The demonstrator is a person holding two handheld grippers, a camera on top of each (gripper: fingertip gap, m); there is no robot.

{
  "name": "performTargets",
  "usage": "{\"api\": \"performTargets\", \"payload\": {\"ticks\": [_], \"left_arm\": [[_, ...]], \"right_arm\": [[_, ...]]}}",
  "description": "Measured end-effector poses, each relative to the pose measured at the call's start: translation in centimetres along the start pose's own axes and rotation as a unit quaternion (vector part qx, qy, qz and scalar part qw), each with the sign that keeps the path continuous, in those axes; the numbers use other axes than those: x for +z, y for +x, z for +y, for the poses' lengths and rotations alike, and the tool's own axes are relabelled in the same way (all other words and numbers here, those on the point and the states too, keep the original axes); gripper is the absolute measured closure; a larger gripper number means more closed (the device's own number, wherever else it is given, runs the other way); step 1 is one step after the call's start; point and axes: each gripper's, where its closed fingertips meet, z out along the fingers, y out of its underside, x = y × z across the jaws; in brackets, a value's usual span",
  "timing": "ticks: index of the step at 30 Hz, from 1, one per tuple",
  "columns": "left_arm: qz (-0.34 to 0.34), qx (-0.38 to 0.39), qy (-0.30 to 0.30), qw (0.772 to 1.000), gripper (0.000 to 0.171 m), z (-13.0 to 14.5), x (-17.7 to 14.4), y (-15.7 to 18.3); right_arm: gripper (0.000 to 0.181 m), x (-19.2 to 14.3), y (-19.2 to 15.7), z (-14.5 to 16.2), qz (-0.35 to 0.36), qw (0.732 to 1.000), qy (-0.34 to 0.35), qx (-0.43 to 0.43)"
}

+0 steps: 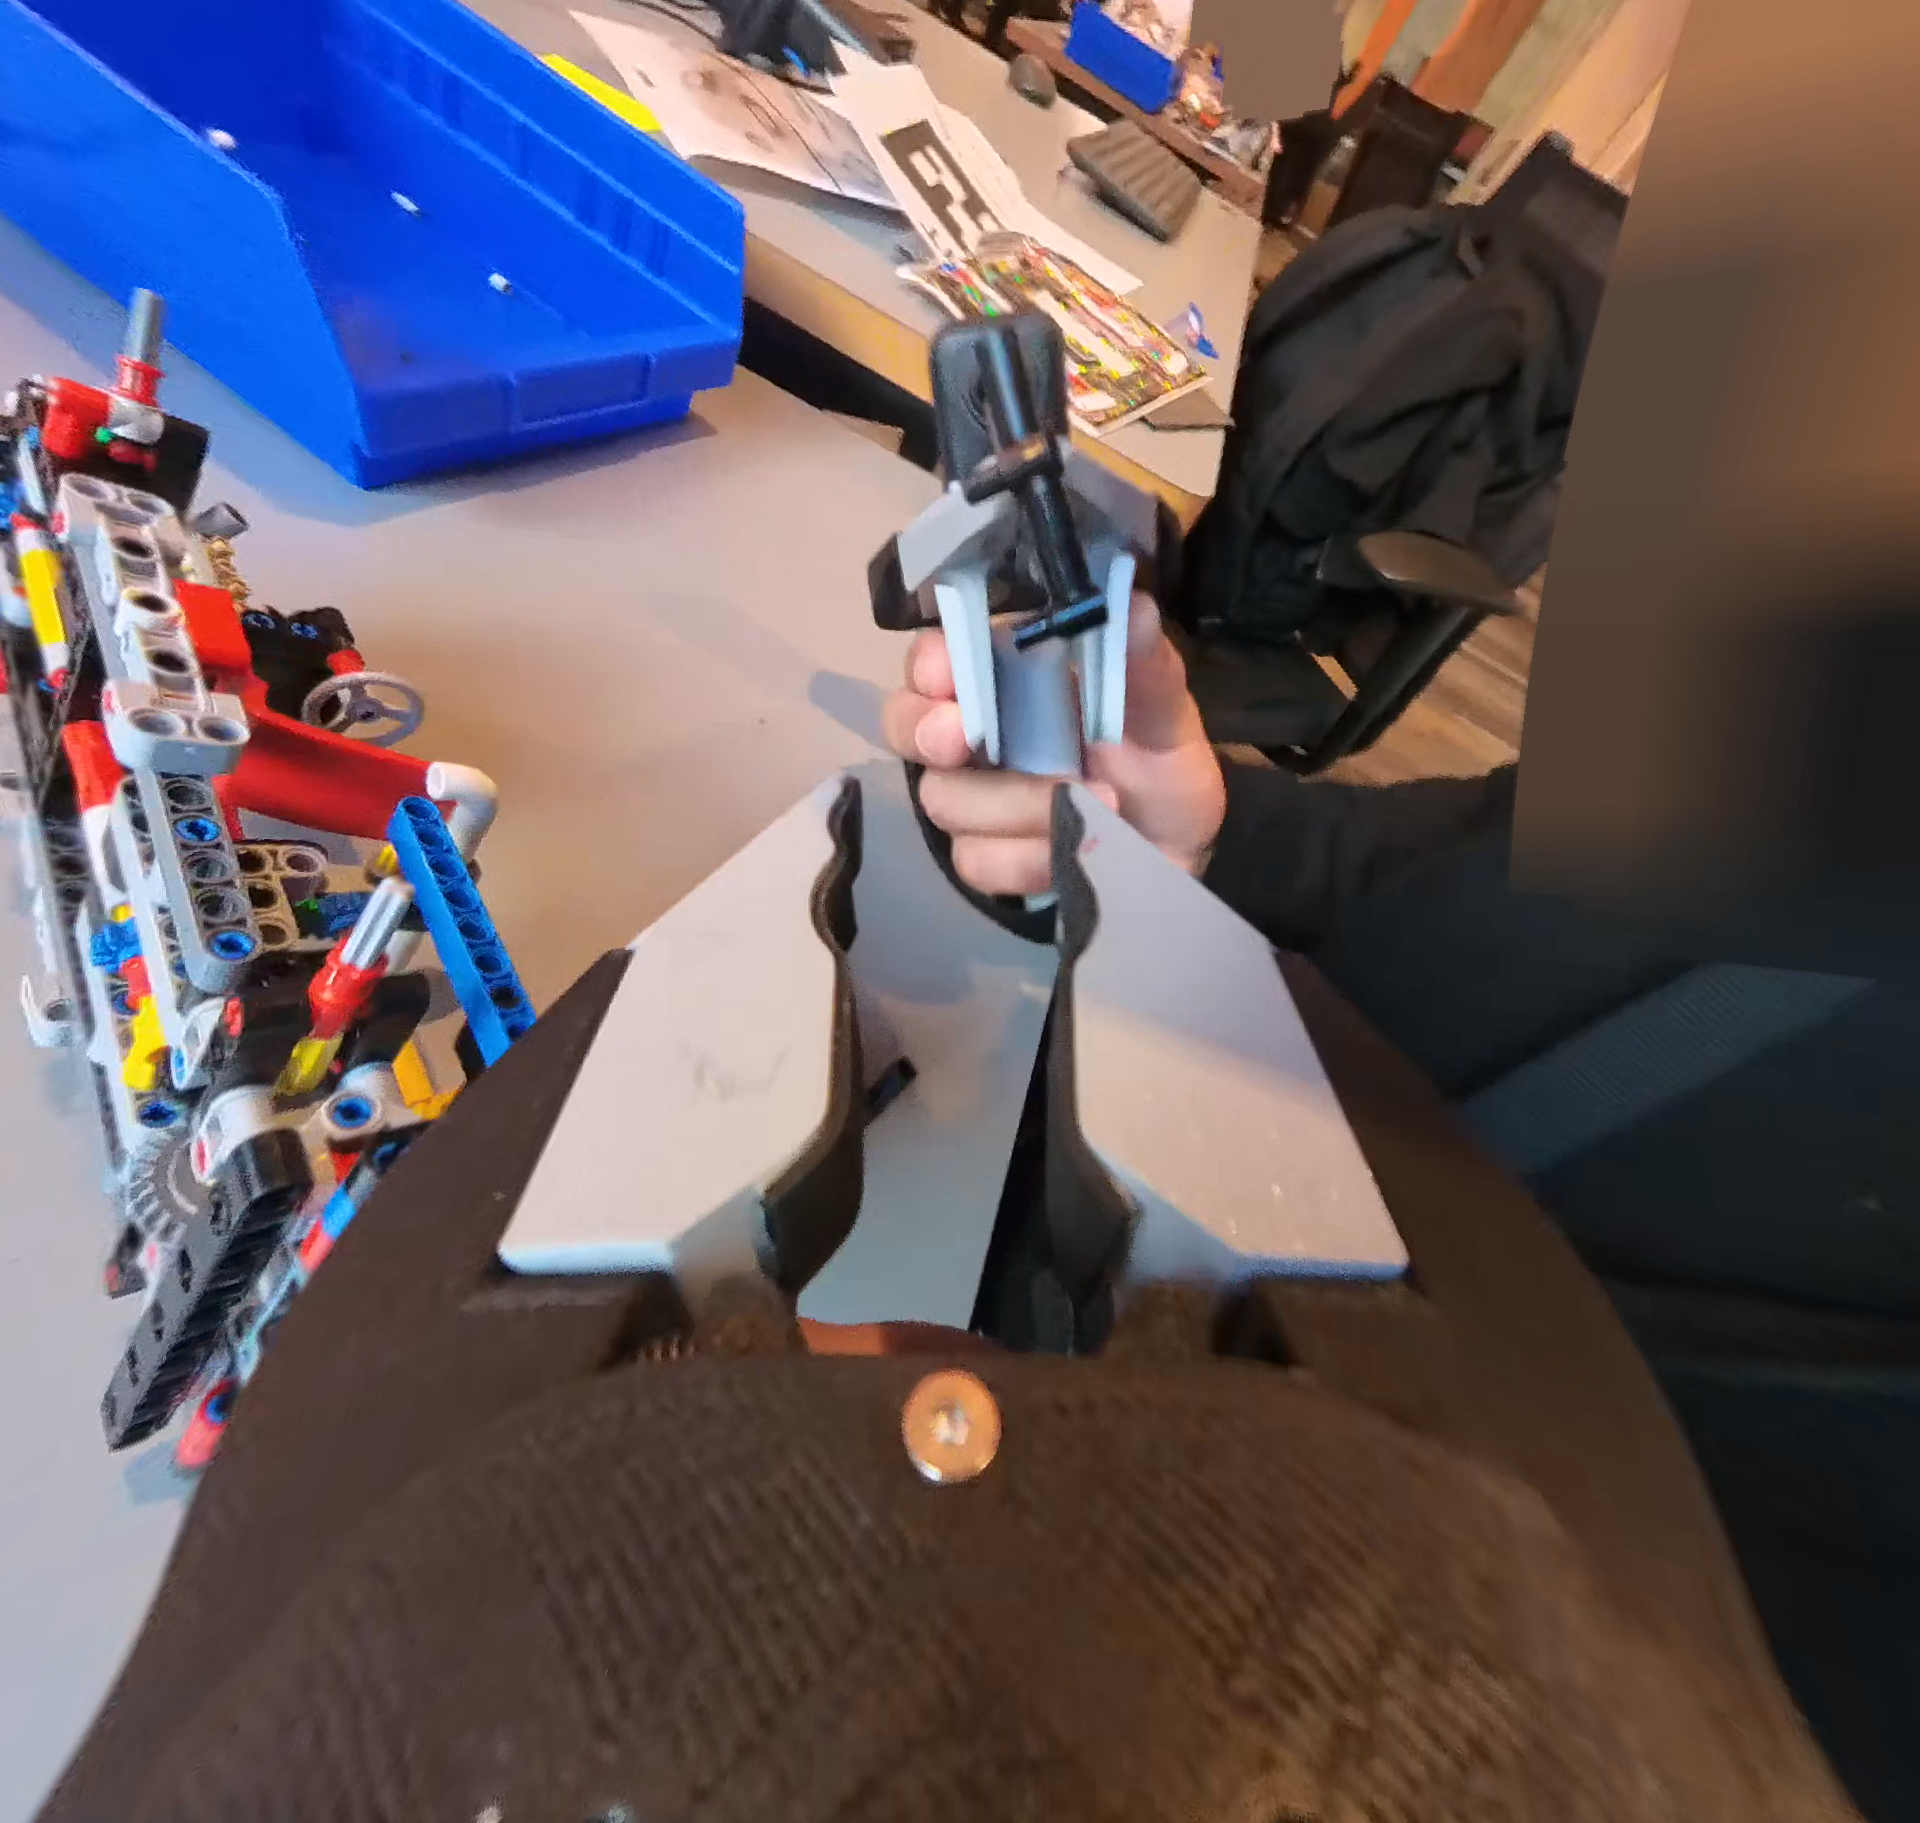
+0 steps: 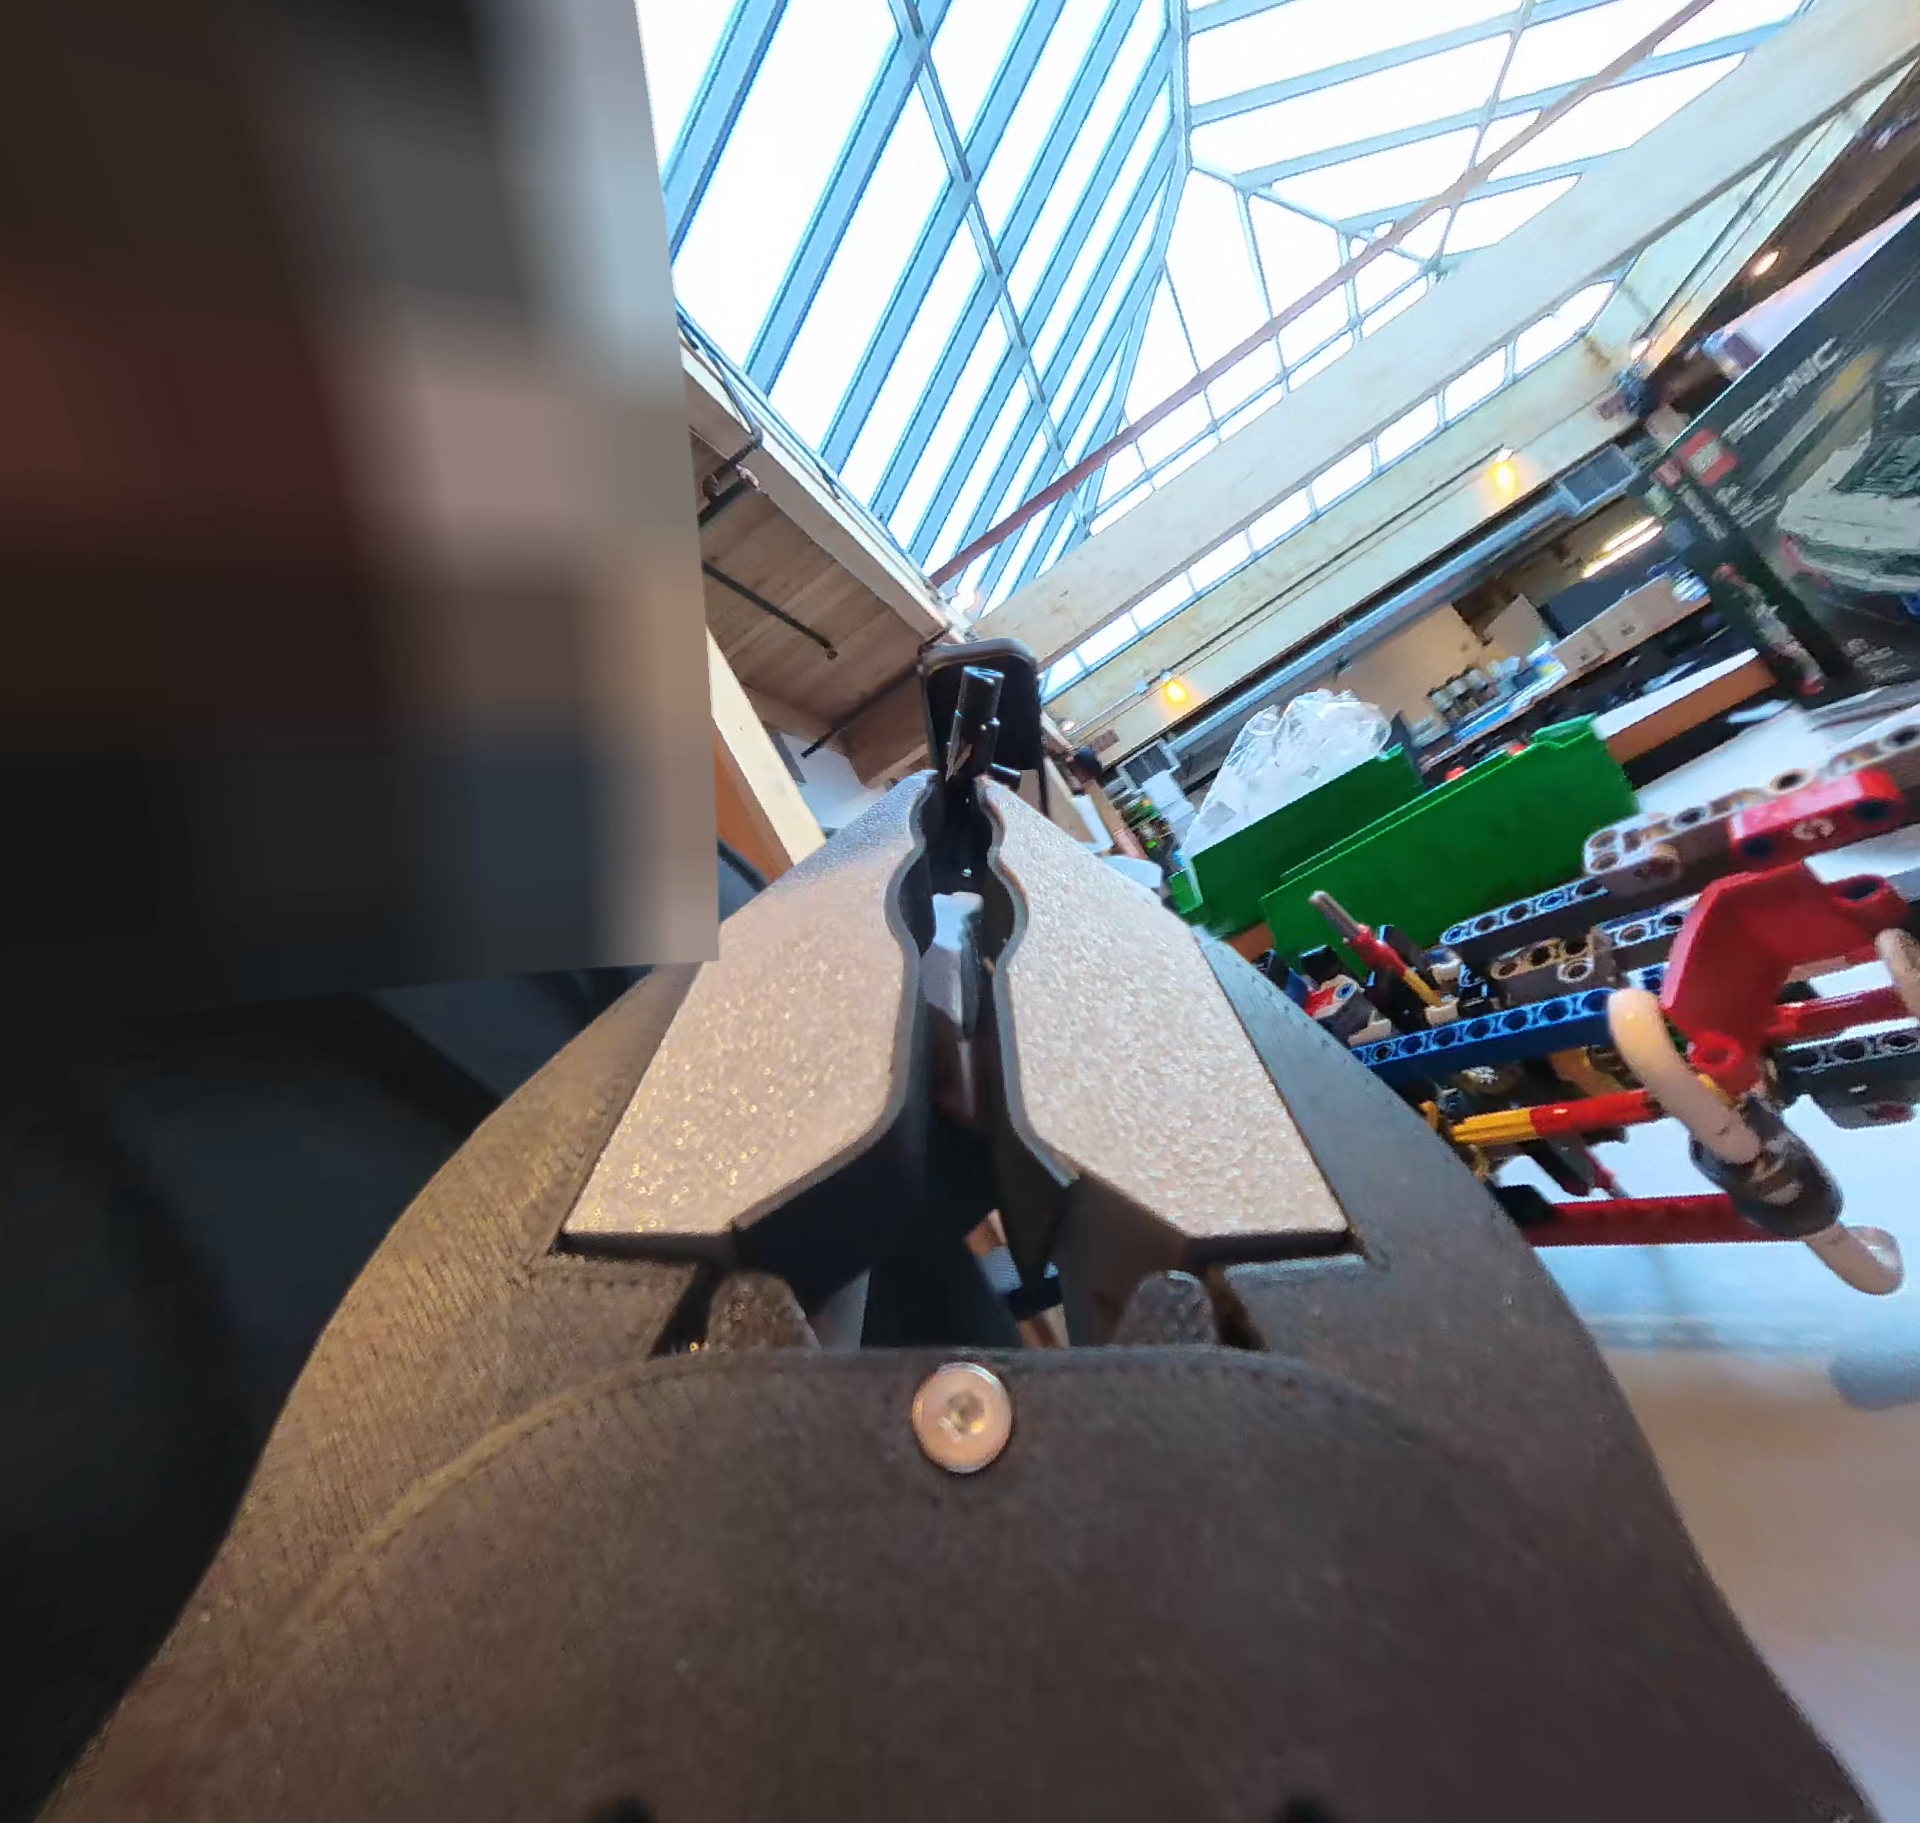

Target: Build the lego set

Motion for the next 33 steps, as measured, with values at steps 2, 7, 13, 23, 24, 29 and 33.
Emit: {"api": "performTargets", "payload": {"ticks": [2,7,13,23,24,29,33], "left_arm": [[0.0,-0.013,0.023,1.0,0.138,-0.7,0.4,0.5],[0.005,-0.035,0.092,0.995,0.152,-2.1,0.6,1.6],[0.052,-0.068,0.124,0.989,0.148,-2.5,0.9,3.3],[0.001,0.022,0.142,0.99,0.156,-3.4,-0.4,2.1],[-0.016,0.07,0.123,0.99,0.156,-3.1,-0.4,2.0],[-0.099,0.291,-0.008,0.951,0.157,-0.9,0.2,0.6],[-0.11,0.358,-0.048,0.926,0.157,-0.1,0.8,0.3]], "right_arm": [[0.181,-0.1,0.1,0.2,0.013,1.0,0.002,-0.022],[0.181,0.3,-1.0,0.5,-0.003,0.999,0.026,-0.032],[0.181,0.5,-1.3,0.5,0.004,0.997,0.056,-0.06],[0.181,1.0,-0.4,2.2,0.027,0.999,0.011,-0.042],[0.178,0.7,-0.1,2.2,0.033,0.999,-0.003,-0.032],[0.156,-0.7,0.1,0.5,0.061,0.991,-0.101,-0.059],[0.161,-0.4,0.7,3.8,0.078,0.949,-0.293,-0.09]]}}
